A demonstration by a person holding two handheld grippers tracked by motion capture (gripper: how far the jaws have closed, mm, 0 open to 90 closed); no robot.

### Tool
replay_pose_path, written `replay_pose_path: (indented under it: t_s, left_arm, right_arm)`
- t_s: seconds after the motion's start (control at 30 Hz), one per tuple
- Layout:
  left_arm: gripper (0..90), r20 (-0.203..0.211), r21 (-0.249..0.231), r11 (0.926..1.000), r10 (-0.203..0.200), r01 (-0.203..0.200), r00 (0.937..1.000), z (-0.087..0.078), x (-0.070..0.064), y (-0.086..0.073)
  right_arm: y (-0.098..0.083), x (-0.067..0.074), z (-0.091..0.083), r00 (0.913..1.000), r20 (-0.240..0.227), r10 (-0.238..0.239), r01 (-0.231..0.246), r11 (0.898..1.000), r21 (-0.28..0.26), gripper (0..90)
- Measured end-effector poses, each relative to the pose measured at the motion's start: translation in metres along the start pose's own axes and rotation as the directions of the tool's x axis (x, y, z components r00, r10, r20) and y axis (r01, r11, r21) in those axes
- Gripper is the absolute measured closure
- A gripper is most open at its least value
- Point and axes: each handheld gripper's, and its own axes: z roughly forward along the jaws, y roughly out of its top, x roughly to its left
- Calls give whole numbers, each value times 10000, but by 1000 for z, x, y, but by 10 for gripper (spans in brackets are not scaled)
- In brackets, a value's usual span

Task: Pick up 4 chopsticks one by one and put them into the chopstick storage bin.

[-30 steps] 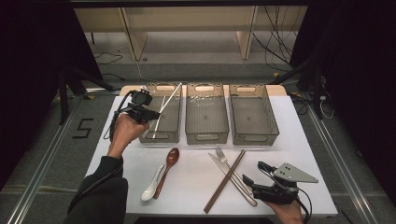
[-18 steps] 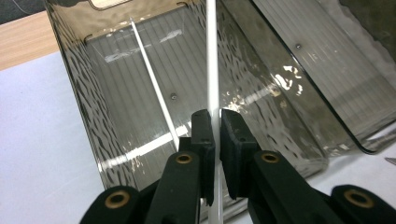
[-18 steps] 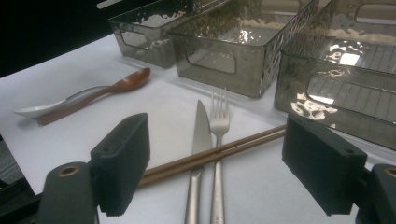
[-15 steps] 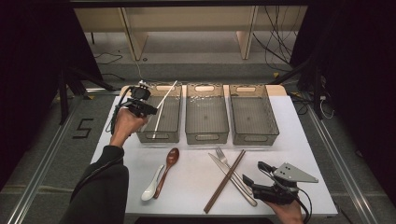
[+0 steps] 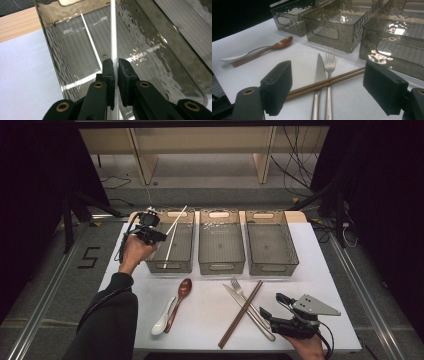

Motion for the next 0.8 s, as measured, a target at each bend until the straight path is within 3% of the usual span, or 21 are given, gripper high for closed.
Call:
replay_pose_path:
  t_s: [0.4,0.6,0.7,0.8]
  left_arm:
    - [837,-214,75,10000,28,-27,9998,11,5,-7]
    - [834,-197,159,9997,-167,170,9997,15,8,-11]
    - [821,-397,146,9995,-289,295,9988,17,9,-12]
    - [635,-578,-75,9989,-473,469,9972,16,9,-11]
  right_arm:
    - [0,0,0,10000,-14,26,-26,10000,17,241]
    - [0,0,0,10000,-17,26,-26,10000,7,241]
    - [0,0,0,10000,-26,21,-21,10000,18,242]
    - [0,0,0,10000,-28,5,-5,10000,-7,242]
